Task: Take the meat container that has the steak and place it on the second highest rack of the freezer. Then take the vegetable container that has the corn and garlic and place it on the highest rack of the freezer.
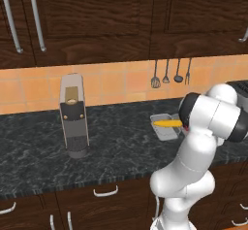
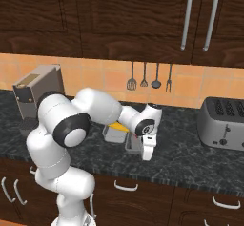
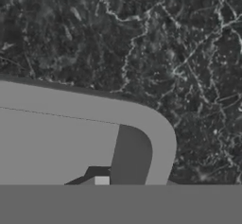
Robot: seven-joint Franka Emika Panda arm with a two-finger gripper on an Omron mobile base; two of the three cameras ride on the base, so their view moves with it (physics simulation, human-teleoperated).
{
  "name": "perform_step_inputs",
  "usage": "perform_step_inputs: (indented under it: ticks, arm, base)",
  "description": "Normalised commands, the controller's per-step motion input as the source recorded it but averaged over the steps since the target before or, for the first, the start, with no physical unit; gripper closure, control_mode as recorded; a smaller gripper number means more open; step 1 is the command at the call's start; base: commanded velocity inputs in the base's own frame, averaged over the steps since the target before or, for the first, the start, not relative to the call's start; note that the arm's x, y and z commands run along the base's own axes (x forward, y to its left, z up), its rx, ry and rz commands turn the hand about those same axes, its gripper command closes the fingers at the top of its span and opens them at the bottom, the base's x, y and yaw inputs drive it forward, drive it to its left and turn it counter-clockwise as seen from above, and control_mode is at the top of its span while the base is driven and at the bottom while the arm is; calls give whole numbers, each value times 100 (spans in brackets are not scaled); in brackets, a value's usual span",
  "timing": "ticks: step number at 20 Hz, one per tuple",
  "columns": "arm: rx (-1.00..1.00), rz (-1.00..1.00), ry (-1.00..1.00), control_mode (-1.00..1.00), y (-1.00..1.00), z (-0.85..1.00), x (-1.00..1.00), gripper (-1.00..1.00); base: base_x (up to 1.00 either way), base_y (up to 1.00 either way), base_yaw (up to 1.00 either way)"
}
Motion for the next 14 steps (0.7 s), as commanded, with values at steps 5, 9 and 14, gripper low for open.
perform_step_inputs:
  ticks: [5, 9, 14]
  arm:
    - [-5, -12, -1, -100, 8, 4, -1, 100]
    - [0, -14, 0, -100, 0, 29, 0, 100]
    - [0, -8, 2, -100, 0, 62, 0, 100]
  base:
    - [0, 0, 0]
    - [0, 0, 0]
    - [0, 0, 0]
